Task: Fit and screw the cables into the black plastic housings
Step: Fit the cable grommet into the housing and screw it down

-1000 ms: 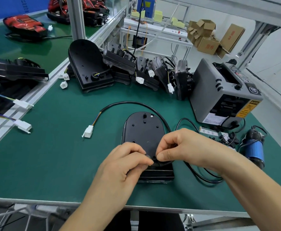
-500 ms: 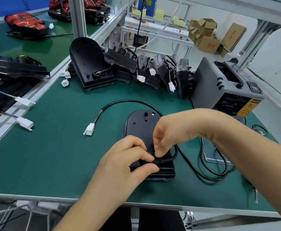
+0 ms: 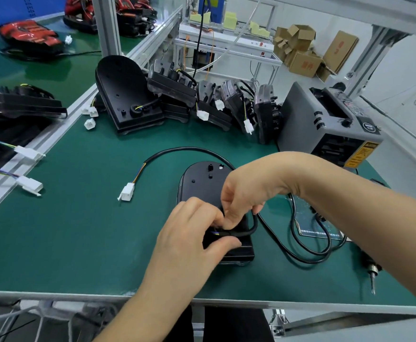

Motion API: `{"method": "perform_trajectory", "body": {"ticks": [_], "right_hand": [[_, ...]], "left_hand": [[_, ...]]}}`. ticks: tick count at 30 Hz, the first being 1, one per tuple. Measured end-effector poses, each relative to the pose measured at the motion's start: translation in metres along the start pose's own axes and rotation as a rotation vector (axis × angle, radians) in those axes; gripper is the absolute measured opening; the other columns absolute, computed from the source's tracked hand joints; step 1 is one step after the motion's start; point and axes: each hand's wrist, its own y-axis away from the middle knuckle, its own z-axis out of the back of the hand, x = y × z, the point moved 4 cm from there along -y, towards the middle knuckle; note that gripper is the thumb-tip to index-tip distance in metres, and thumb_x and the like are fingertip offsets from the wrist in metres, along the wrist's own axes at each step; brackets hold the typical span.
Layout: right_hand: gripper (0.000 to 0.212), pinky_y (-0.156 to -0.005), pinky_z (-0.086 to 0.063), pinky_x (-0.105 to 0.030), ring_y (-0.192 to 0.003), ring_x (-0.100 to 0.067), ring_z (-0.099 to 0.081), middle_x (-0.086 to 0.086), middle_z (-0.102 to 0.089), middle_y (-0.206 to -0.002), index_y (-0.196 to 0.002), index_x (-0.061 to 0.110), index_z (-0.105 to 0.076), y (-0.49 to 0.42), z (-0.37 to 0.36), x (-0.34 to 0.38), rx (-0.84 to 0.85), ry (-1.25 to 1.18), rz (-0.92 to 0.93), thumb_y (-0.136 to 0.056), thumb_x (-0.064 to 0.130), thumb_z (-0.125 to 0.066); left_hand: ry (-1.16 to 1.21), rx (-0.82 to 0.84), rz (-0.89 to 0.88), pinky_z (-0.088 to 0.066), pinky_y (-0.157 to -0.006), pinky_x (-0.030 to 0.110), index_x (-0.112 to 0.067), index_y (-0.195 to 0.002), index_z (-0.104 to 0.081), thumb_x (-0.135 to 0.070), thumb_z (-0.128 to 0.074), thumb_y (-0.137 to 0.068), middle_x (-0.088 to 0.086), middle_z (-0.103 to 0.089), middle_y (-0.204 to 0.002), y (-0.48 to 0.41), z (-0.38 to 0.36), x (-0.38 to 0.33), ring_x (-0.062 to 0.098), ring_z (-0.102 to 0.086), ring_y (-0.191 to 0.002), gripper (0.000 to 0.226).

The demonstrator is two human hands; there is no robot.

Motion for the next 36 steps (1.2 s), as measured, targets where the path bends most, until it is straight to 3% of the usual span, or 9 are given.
{"method": "perform_trajectory", "body": {"ticks": [3,8,13,16,24,31,36], "right_hand": [[0.021,-0.061,-0.049,-0.018,-0.071,-0.009,-0.05,0.006,-0.053,-0.072,-0.07,0.023,-0.06,-0.001,-0.002,-0.006,0.003,-0.069,0.005,-0.078,0.036,-0.075],[0.018,-0.059,-0.048,-0.018,-0.069,-0.006,-0.053,0.009,-0.059,-0.064,-0.071,0.024,-0.062,-0.001,-0.005,-0.01,-0.008,-0.141,0.04,-0.079,0.035,-0.074],[0.019,-0.058,-0.046,-0.017,-0.062,-0.005,-0.052,0.011,-0.061,-0.057,-0.068,0.024,-0.062,-0.002,-0.005,-0.013,0.02,-0.176,0.053,-0.08,0.032,-0.074],[0.016,-0.061,-0.046,-0.018,-0.064,-0.005,-0.052,0.011,-0.064,-0.06,-0.07,0.024,-0.064,-0.002,-0.006,-0.014,0.044,-0.195,0.059,-0.081,0.033,-0.073],[0.02,-0.062,-0.046,-0.019,-0.066,-0.006,-0.052,0.011,-0.065,-0.062,-0.064,0.026,-0.065,-0.002,-0.008,-0.016,0.032,-0.208,0.077,-0.082,0.034,-0.071],[0.02,-0.063,-0.045,-0.019,-0.069,-0.007,-0.052,0.01,-0.065,-0.063,-0.072,0.024,-0.067,0.002,-0.01,-0.018,-0.007,-0.232,0.091,-0.085,0.039,-0.067],[0.021,-0.064,-0.043,-0.02,-0.07,-0.008,-0.05,0.011,-0.063,-0.062,-0.068,0.025,-0.065,0.004,-0.012,-0.016,-0.03,-0.228,0.085,-0.084,0.038,-0.068]], "left_hand": [[-0.002,-0.041,-0.042,-0.035,-0.068,0.015,-0.026,-0.073,-0.057,-0.041,-0.071,-0.069,-0.015,-0.047,-0.079,0.002,0.002,-0.002,0.006,-0.045,-0.076,0.02],[-0.087,-0.078,-0.118,-0.034,-0.064,0.015,-0.022,-0.078,-0.064,-0.027,-0.073,-0.073,-0.009,-0.047,-0.079,0.005,-0.001,-0.006,0.011,-0.044,-0.073,0.011],[-0.294,-0.064,-0.3,-0.043,-0.049,0.036,-0.012,-0.075,-0.067,-0.013,-0.068,-0.08,0.003,-0.052,-0.074,0.014,0.002,-0.01,0.022,-0.048,-0.066,0.005],[-0.336,-0.038,-0.346,-0.044,-0.045,0.038,-0.01,-0.073,-0.067,-0.007,-0.069,-0.077,0.006,-0.053,-0.071,0.013,0.004,-0.01,0.026,-0.05,-0.062,0.006],[-0.336,0.009,-0.377,-0.045,-0.047,0.039,-0.009,-0.072,-0.067,-0.007,-0.067,-0.079,0.006,-0.053,-0.07,0.011,0.004,-0.01,0.026,-0.051,-0.061,0.007],[-0.327,-0.003,-0.379,-0.046,-0.047,0.039,-0.01,-0.071,-0.068,-0.009,-0.067,-0.079,0.006,-0.052,-0.069,0.009,0.004,-0.01,0.026,-0.053,-0.062,0.008],[-0.32,-0.034,-0.372,-0.047,-0.047,0.038,-0.01,-0.072,-0.069,-0.021,-0.055,-0.088,0.005,-0.053,-0.069,0.009,0.003,-0.008,0.027,-0.055,-0.063,0.024]]}}
